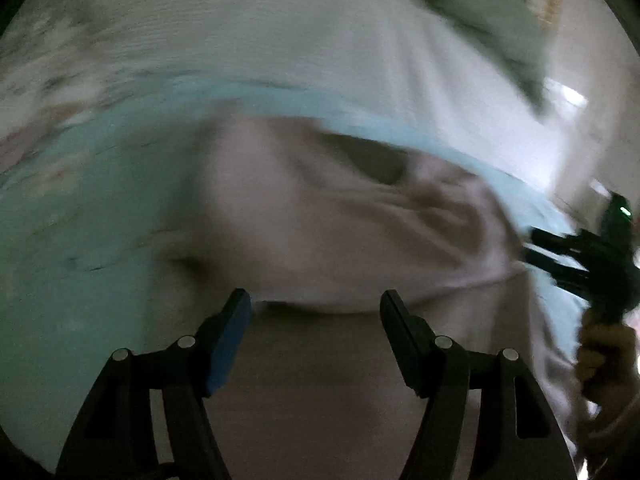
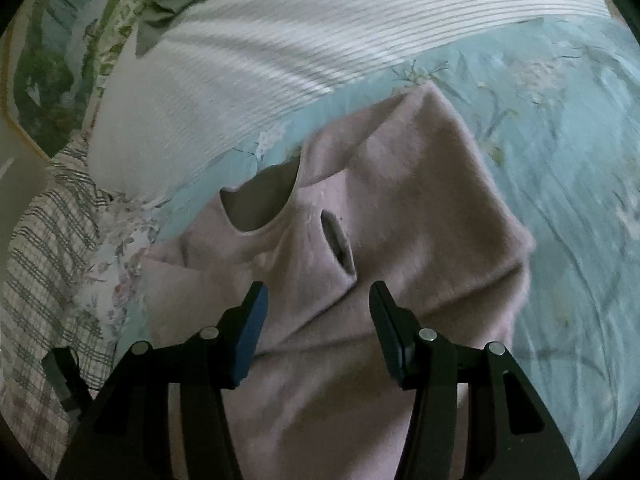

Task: Fold small clothes

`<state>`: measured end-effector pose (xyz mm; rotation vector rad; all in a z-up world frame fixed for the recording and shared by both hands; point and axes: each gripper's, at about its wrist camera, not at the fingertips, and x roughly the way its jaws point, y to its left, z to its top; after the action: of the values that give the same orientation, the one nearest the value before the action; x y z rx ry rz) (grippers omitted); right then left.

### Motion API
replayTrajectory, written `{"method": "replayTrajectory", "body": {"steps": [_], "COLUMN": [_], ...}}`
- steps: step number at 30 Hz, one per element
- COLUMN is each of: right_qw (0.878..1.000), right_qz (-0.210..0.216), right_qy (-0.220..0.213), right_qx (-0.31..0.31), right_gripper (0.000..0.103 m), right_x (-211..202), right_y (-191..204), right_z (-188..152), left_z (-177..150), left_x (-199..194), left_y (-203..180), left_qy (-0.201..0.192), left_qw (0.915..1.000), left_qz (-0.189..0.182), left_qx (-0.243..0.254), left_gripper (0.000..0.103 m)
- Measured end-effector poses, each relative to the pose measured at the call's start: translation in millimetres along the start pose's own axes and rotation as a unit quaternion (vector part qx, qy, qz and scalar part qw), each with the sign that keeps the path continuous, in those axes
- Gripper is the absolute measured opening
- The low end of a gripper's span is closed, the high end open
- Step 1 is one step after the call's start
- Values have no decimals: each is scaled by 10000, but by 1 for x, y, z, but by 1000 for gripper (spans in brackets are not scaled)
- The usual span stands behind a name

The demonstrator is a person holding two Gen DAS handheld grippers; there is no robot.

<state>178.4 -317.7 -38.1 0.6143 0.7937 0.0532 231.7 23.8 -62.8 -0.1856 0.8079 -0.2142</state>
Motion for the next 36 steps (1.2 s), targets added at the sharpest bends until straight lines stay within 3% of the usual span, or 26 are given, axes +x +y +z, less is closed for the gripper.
{"method": "replayTrajectory", "body": {"steps": [4,6,7,9,11,15,18,20,24,28,32,36], "right_qw": [9993,9989,9987,9985,9987,9977,9952,9954,9976,9965,9952,9923], "right_qz": [-135,-106,-113,-13,83,346,187,-141,-553,-822,-937,-935], "right_qy": [290,381,392,428,305,-343,-841,-879,-414,-154,-281,-774], "right_qx": [-174,-242,-296,-355,-388,-466,-471,-362,79,54,62,-228], "right_gripper": [54,52,35,10,6,6,5,5,6,6,6,6], "right_x": [32,44,46,47,37,-11,-48,-55,-31,-11,-17,-36], "right_y": [3,5,6,11,17,32,27,8,-38,-53,-59,-47], "right_z": [7,6,5,6,9,30,44,49,36,16,14,18], "left_z": [6,7,7,8,13,27,32,34,27,18,17,15], "left_x": [16,24,28,34,41,60,69,69,58,48,49,47], "left_y": [49,63,66,67,64,50,41,47,64,67,81,77], "left_qy": [271,412,472,520,530,587,561,479,362,229,217,188], "left_qw": [9970,9955,9949,9944,9951,9949,9936,9933,9935,9918,9904,9906], "left_qz": [584,737,792,852,781,818,953,1049,976,1062,896,944], "left_qx": [-419,-441,-404,-353,-295,27,213,39,-471,-679,-1034,-975], "left_gripper": [53,51,51,51,51,50,34,15,12,11,11,11]}}
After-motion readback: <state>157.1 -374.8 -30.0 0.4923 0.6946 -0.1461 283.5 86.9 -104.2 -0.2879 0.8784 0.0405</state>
